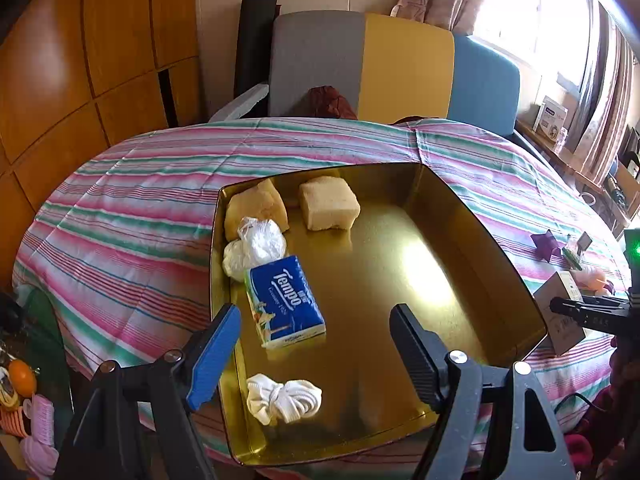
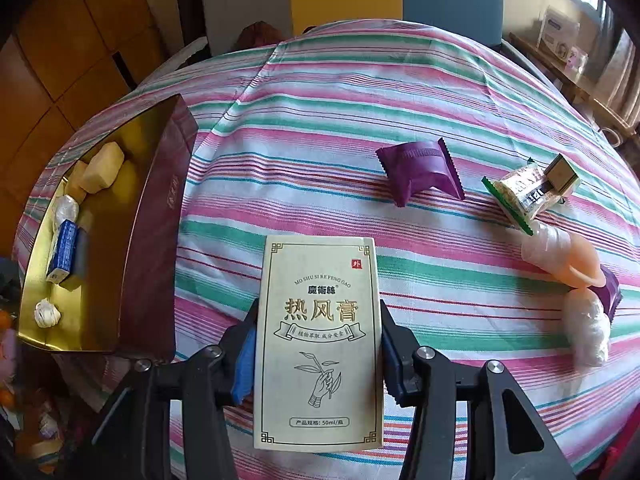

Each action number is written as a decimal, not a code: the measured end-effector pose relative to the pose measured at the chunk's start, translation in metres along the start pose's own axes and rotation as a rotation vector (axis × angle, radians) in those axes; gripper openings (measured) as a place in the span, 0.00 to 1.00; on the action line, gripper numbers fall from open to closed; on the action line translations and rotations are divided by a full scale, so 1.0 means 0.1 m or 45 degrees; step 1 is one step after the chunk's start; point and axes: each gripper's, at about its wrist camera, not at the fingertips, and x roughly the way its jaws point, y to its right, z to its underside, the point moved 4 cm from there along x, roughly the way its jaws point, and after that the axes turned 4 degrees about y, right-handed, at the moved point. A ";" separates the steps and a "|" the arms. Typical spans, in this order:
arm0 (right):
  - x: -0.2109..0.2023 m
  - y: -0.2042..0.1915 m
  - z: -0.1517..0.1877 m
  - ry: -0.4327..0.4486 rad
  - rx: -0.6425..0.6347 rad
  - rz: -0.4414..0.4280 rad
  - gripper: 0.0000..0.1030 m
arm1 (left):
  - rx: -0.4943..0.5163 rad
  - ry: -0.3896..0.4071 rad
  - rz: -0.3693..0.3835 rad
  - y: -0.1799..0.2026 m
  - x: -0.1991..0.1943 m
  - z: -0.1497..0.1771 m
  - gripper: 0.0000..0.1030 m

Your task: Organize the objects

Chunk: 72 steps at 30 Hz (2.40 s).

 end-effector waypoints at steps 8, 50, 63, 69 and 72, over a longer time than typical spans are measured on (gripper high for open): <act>0.01 -0.04 0.00 -0.005 -0.010 0.036 0.50 | -0.030 -0.009 0.002 -0.10 0.00 0.07 0.76; 0.79 -2.93 -0.89 -0.187 -0.359 -0.233 0.50 | -0.316 -0.009 -0.026 -1.00 -0.10 0.13 0.75; 0.69 -2.86 -0.94 -0.123 -0.264 -0.336 0.82 | -0.306 -0.017 -0.047 -0.99 -0.07 0.16 0.75; 0.16 -2.37 -0.91 0.084 -0.230 -0.357 0.89 | -0.283 0.010 -0.066 -0.95 -0.14 0.12 0.75; -0.10 -1.98 -0.86 0.180 -0.213 -0.324 0.94 | -0.258 0.025 -0.065 -0.89 -0.18 0.08 0.75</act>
